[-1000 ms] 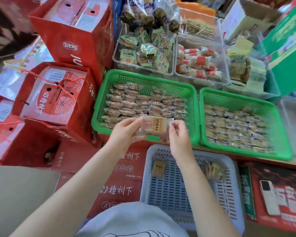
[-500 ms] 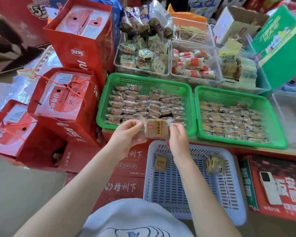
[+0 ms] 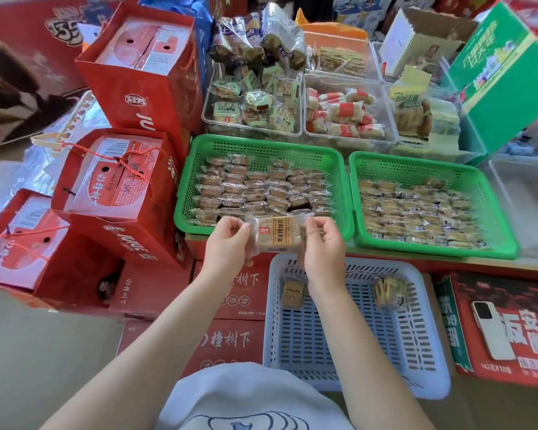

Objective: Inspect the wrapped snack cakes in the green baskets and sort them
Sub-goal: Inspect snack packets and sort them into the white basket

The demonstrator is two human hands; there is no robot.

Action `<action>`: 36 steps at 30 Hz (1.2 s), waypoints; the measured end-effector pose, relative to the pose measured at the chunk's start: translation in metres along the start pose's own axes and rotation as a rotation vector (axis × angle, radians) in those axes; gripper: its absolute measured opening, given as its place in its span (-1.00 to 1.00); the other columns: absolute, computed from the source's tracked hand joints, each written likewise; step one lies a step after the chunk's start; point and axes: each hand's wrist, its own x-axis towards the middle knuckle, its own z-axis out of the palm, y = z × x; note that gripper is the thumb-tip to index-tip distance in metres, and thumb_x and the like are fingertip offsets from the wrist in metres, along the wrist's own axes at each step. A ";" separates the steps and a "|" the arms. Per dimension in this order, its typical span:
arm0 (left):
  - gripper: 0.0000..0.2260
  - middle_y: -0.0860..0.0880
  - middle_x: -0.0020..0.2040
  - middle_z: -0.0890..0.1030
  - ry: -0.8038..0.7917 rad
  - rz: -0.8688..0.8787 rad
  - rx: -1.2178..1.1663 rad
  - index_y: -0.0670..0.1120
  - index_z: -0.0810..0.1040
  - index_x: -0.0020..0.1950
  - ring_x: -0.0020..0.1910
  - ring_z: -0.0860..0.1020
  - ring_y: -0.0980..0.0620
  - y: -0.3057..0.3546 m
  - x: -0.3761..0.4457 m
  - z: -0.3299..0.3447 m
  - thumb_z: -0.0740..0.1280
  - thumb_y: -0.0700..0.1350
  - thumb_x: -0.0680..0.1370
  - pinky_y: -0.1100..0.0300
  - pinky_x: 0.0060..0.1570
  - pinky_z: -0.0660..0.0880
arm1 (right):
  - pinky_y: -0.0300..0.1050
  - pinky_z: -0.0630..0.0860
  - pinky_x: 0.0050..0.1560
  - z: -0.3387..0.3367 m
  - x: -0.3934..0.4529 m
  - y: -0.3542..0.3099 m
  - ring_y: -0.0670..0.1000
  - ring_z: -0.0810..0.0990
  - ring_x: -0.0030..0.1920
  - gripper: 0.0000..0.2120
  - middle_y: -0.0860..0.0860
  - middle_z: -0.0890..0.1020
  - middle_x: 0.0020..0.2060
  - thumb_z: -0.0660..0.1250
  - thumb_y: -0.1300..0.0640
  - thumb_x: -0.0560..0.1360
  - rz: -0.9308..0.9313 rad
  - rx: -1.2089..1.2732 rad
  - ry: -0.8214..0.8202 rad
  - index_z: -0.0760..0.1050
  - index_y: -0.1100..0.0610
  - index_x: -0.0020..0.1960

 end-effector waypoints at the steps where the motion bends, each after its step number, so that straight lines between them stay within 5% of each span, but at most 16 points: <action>1: -0.86 -0.16 -0.02 0.64 0.031 0.044 0.078 -0.09 0.44 -0.06 -0.32 0.61 0.06 -0.001 0.001 0.002 0.22 -0.15 0.70 0.27 -0.42 0.50 | -0.28 0.34 -0.39 0.001 0.000 0.001 -0.15 0.37 -0.43 -0.82 -0.10 0.47 -0.39 0.21 0.05 0.67 0.036 0.021 -0.001 0.48 0.07 -0.07; 6: -0.89 -0.04 -0.17 0.54 0.086 0.251 0.354 -0.10 0.41 0.02 -0.28 0.48 0.02 -0.003 0.004 0.008 0.16 -0.12 0.71 0.15 -0.33 0.48 | -0.26 0.27 -0.45 -0.001 0.006 -0.002 -0.13 0.28 -0.48 -0.83 -0.10 0.37 -0.45 0.20 0.03 0.67 0.070 0.008 -0.017 0.46 0.06 -0.04; 9: -0.89 -0.13 -0.05 0.62 0.058 0.254 0.277 -0.04 0.44 0.00 -0.12 0.62 -0.11 -0.003 0.010 0.011 0.20 -0.07 0.70 -0.10 -0.20 0.59 | -0.16 0.45 -0.34 -0.002 0.013 0.003 -0.10 0.46 -0.37 -0.77 -0.03 0.54 -0.35 0.19 -0.02 0.67 0.171 0.046 -0.028 0.51 0.11 -0.01; 12: -0.92 -0.16 -0.01 0.69 -0.023 0.120 0.049 0.01 0.50 0.11 -0.23 0.66 -0.08 0.003 0.015 0.015 0.25 -0.03 0.69 0.18 -0.46 0.42 | -0.18 0.48 -0.43 -0.001 0.017 0.000 -0.07 0.58 -0.40 -0.68 0.04 0.66 -0.30 0.16 -0.01 0.69 0.311 0.291 -0.078 0.53 0.22 0.07; 15: -0.77 -0.17 -0.11 0.65 -0.225 0.002 -0.203 -0.05 0.54 0.31 -0.51 0.32 0.11 0.009 0.022 0.015 0.23 -0.03 0.70 0.27 -0.55 0.19 | -0.28 0.23 -0.62 -0.005 0.023 -0.007 -0.17 0.38 -0.62 -0.60 -0.10 0.52 -0.56 0.07 0.01 0.72 0.345 0.364 -0.192 0.49 0.33 0.18; 18: -0.77 -0.14 -0.08 0.66 -0.306 -0.036 -0.217 -0.03 0.61 0.26 -0.45 0.35 0.08 0.011 0.032 0.012 0.27 -0.01 0.67 0.28 -0.53 0.28 | -0.25 0.18 -0.61 -0.006 0.036 -0.003 -0.15 0.31 -0.64 -0.52 -0.10 0.48 -0.60 0.04 -0.04 0.71 0.328 0.313 -0.300 0.48 0.35 0.23; 21: -0.83 -0.09 -0.07 0.69 -0.289 -0.104 -0.281 -0.09 0.61 0.03 -0.13 0.66 -0.03 0.015 0.046 0.010 0.29 -0.02 0.66 0.12 -0.22 0.64 | -0.28 0.41 -0.48 0.001 0.052 0.005 -0.14 0.55 -0.45 -0.49 -0.07 0.63 -0.42 0.08 -0.15 0.67 0.331 0.241 -0.292 0.56 0.25 0.20; 23: -0.81 -0.07 -0.14 0.68 -0.289 -0.129 -0.358 -0.09 0.54 -0.07 -0.11 0.68 -0.05 0.018 0.057 0.011 0.26 -0.04 0.68 0.11 -0.23 0.65 | -0.19 0.53 -0.31 0.007 0.061 0.008 -0.05 0.65 -0.24 -0.48 0.01 0.70 -0.18 0.13 -0.26 0.60 0.335 0.180 -0.354 0.55 0.16 0.20; 25: -0.79 -0.09 -0.15 0.67 -0.227 -0.132 -0.349 -0.09 0.53 -0.09 -0.13 0.66 -0.07 0.018 0.071 0.013 0.25 -0.05 0.69 0.18 -0.29 0.62 | -0.13 0.54 -0.29 0.013 0.068 0.011 0.00 0.64 -0.22 -0.52 0.05 0.67 -0.08 0.27 -0.24 0.53 0.375 0.176 -0.455 0.49 0.14 0.21; 28: -0.76 -0.16 0.04 0.69 -0.063 -0.085 -0.123 -0.11 0.62 0.07 -0.04 0.66 -0.11 0.007 0.103 0.015 0.19 -0.04 0.71 0.14 -0.20 0.63 | -0.14 0.51 -0.34 0.024 0.087 0.018 -0.02 0.62 -0.27 -0.72 0.06 0.66 -0.04 0.41 0.03 0.55 0.392 0.156 -0.437 0.50 0.13 0.19; 30: -0.72 -0.07 0.29 0.62 0.003 0.051 0.221 -0.02 0.57 0.31 0.20 0.60 -0.06 -0.007 0.127 0.009 0.14 -0.02 0.72 0.00 0.15 0.58 | -0.12 0.56 -0.28 0.033 0.108 0.022 0.00 0.67 -0.22 -0.77 0.07 0.68 0.01 0.41 0.14 0.56 0.403 0.113 -0.340 0.50 0.12 0.18; 33: -0.53 -0.03 0.59 0.27 -0.084 0.266 0.967 -0.01 0.23 0.61 0.58 0.19 -0.03 -0.036 0.159 -0.007 0.08 0.07 0.71 -0.07 0.55 0.14 | 0.00 0.65 -0.12 0.051 0.149 0.026 0.09 0.73 -0.09 -0.76 0.10 0.69 0.04 0.42 0.20 0.54 0.452 0.107 -0.250 0.49 0.12 0.17; 36: -0.47 -0.02 0.66 0.05 -0.131 0.278 1.302 0.07 0.04 0.66 0.64 -0.06 -0.01 -0.058 0.174 -0.016 -0.01 0.15 0.70 -0.11 0.59 -0.14 | 0.10 0.66 0.03 0.075 0.189 0.023 0.04 0.72 -0.06 -0.77 0.00 0.68 0.02 0.46 0.15 0.51 0.380 0.007 -0.212 0.50 0.07 0.13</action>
